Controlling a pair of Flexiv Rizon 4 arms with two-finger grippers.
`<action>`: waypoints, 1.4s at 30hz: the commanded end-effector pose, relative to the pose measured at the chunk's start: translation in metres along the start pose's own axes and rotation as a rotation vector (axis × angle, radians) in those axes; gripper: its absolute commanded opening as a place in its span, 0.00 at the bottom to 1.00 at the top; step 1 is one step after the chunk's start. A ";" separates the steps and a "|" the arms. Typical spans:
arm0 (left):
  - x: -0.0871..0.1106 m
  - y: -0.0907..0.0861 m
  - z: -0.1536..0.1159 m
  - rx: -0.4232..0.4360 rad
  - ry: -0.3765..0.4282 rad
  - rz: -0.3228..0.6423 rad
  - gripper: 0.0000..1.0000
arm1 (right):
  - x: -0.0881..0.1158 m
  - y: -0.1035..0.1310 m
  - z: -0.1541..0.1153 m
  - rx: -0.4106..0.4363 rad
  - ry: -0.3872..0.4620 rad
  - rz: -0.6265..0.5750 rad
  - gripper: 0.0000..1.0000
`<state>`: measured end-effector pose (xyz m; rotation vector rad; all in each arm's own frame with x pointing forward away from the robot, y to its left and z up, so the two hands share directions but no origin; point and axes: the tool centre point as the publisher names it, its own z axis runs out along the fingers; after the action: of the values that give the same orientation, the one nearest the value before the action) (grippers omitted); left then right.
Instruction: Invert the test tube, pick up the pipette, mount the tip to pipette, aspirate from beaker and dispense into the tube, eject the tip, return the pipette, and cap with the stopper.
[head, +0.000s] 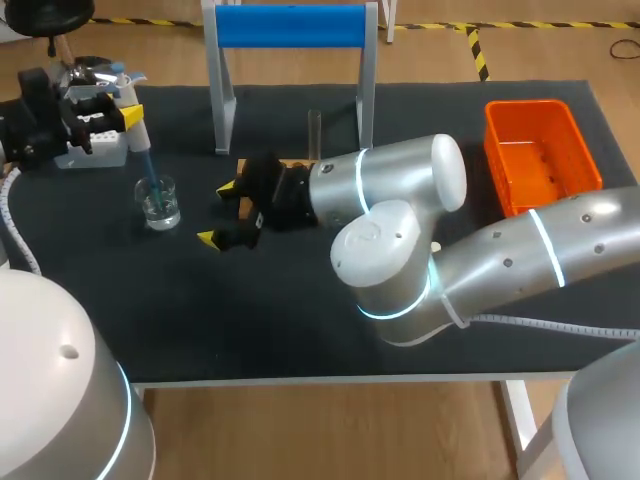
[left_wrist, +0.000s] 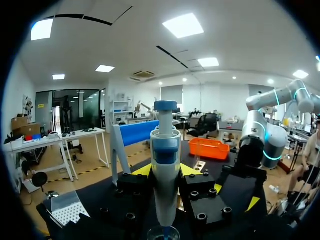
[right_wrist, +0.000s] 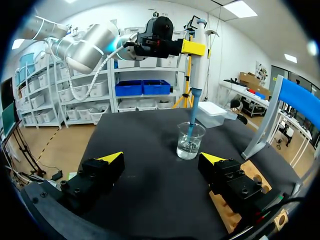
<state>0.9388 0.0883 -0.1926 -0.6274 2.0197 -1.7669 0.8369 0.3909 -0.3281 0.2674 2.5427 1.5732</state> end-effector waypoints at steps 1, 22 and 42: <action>-0.001 0.000 0.000 0.002 0.003 0.001 0.00 | -0.001 0.000 -0.001 0.002 0.003 0.000 1.00; -0.001 0.000 0.000 0.002 0.003 0.001 0.00 | -0.007 0.015 -0.024 0.021 0.038 -0.040 1.00; -0.001 0.000 0.000 0.002 0.003 0.001 0.00 | -0.033 0.092 -0.098 0.067 0.196 -0.155 1.00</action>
<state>0.9391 0.0888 -0.1925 -0.6264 2.0207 -1.7686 0.8573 0.3745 -0.2297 0.0510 2.4544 1.6099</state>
